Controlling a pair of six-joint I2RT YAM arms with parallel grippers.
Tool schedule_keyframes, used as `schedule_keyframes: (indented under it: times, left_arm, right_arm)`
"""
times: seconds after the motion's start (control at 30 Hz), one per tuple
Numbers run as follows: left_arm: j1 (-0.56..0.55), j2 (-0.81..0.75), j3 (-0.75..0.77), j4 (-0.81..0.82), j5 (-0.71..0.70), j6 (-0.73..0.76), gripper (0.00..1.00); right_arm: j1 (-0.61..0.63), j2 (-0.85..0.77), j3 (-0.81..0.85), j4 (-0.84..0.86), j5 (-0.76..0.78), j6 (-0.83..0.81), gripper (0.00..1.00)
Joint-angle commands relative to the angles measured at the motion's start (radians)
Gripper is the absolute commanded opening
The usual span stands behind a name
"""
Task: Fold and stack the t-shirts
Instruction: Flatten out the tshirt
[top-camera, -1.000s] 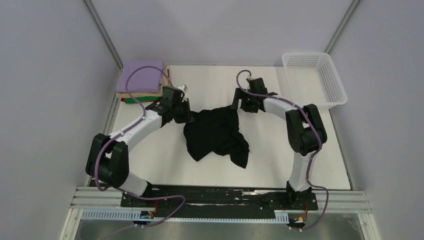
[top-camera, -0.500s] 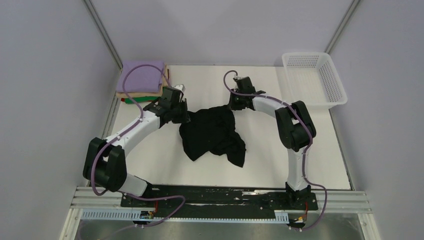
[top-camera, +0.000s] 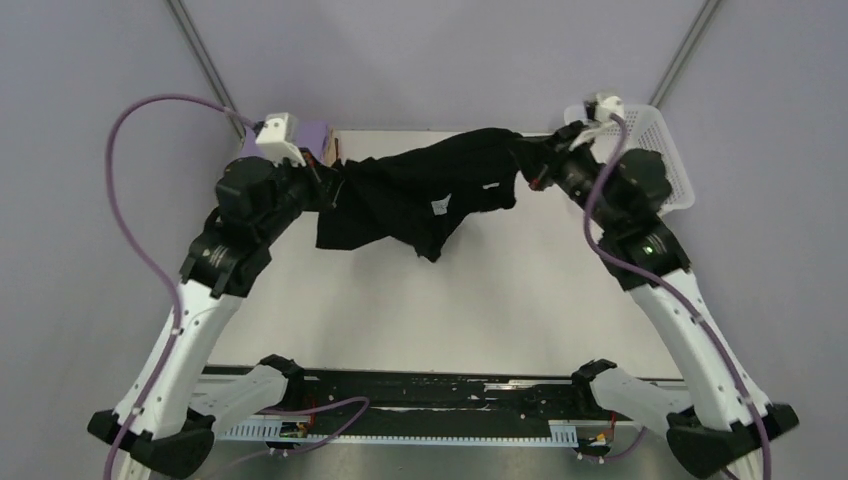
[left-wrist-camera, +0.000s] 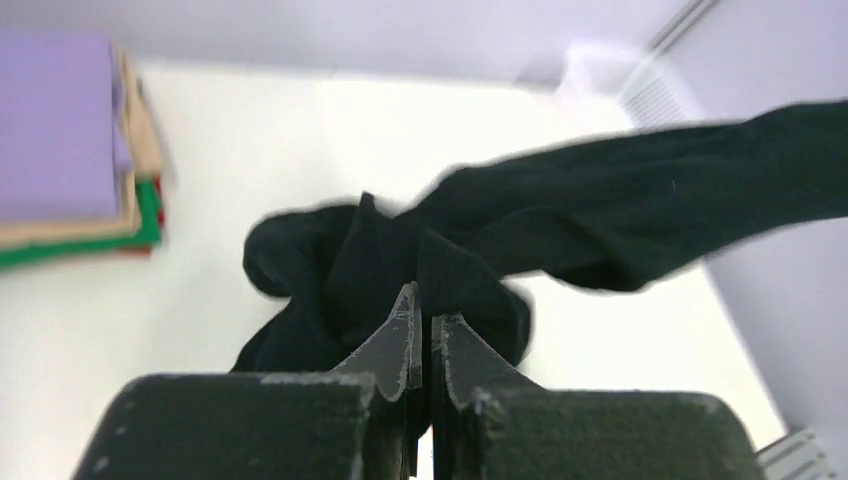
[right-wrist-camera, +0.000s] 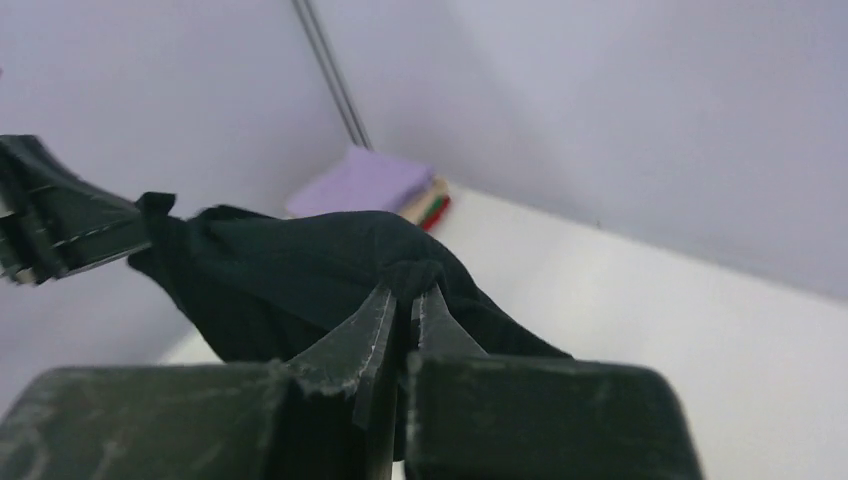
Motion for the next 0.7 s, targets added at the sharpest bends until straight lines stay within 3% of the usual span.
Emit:
schedule_keyframes:
  times: [0.0,0.2,0.33,0.43,0.67]
  left_arm:
    - [0.003,-0.137,0.128,0.046,0.106,0.048,0.0]
    - [0.003,-0.25,0.261,0.127,0.33,0.08,0.0]
    - [0.003,-0.304,0.29,0.162,0.41,0.069,0.0]
    - [0.003,-0.321,0.273,0.153,0.371,0.068,0.0]
    - [0.003,-0.257,0.156,0.051,-0.104,0.047,0.0]
  right_arm:
    - [-0.002,-0.184,0.018,0.02,-0.155,-0.036,0.0]
    - [-0.002,-0.343,0.153,-0.014,-0.283,-0.039,0.0]
    - [-0.002,-0.377,0.239,-0.067,-0.254,-0.045,0.0]
    - [-0.002,-0.372,0.264,-0.107,-0.096,-0.057,0.0]
    - [-0.004,-0.215,0.205,-0.144,0.562,-0.168,0.0]
